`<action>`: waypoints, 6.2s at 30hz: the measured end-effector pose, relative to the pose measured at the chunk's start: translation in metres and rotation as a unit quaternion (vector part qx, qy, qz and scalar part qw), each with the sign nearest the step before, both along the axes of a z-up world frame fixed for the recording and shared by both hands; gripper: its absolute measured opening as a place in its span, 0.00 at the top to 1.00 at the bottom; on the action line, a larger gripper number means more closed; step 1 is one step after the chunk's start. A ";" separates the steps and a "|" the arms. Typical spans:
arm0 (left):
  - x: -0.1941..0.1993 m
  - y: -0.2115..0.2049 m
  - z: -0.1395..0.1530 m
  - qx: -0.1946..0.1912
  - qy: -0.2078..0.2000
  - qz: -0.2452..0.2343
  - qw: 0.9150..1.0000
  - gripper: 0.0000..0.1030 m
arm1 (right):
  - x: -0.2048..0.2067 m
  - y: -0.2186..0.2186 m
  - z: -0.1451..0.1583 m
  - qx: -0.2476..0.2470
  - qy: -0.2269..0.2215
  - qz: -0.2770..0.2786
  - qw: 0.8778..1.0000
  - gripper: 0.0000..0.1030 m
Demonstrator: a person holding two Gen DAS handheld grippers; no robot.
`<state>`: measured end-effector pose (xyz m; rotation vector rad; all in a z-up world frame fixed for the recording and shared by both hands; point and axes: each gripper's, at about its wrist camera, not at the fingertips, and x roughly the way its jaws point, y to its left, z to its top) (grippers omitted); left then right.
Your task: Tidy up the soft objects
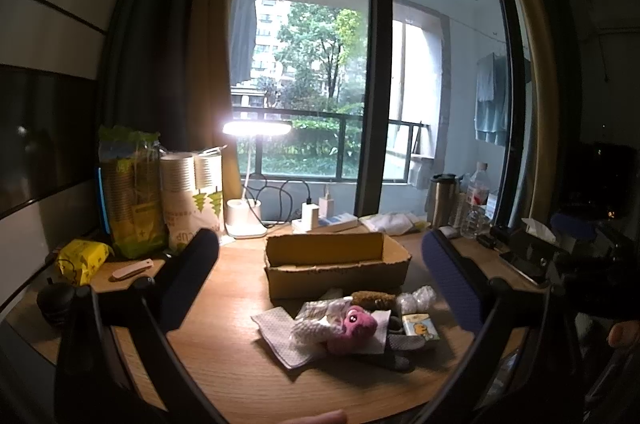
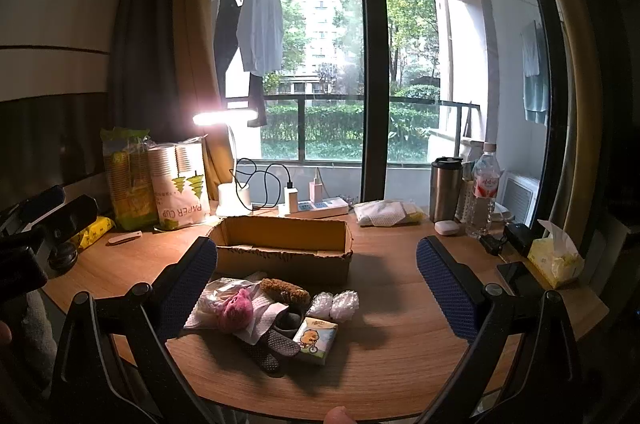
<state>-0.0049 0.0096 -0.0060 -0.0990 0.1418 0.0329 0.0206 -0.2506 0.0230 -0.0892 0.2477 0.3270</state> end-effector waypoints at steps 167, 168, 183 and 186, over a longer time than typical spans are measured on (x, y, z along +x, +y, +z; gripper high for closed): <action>0.194 0.035 -0.034 -0.022 0.183 -0.070 0.980 0.53 | 0.192 0.025 -0.068 -0.034 0.211 0.066 0.975 0.52; 0.196 0.034 -0.034 -0.022 0.181 -0.068 0.981 0.53 | 0.195 0.025 -0.067 -0.033 0.210 0.069 0.975 0.52; 0.242 0.008 -0.040 -0.017 0.189 -0.057 0.980 0.53 | 0.244 0.029 -0.056 -0.010 0.192 0.109 0.975 0.52; 0.252 0.002 -0.044 -0.016 0.194 -0.059 0.979 0.53 | 0.253 0.029 -0.057 -0.006 0.191 0.114 0.975 0.52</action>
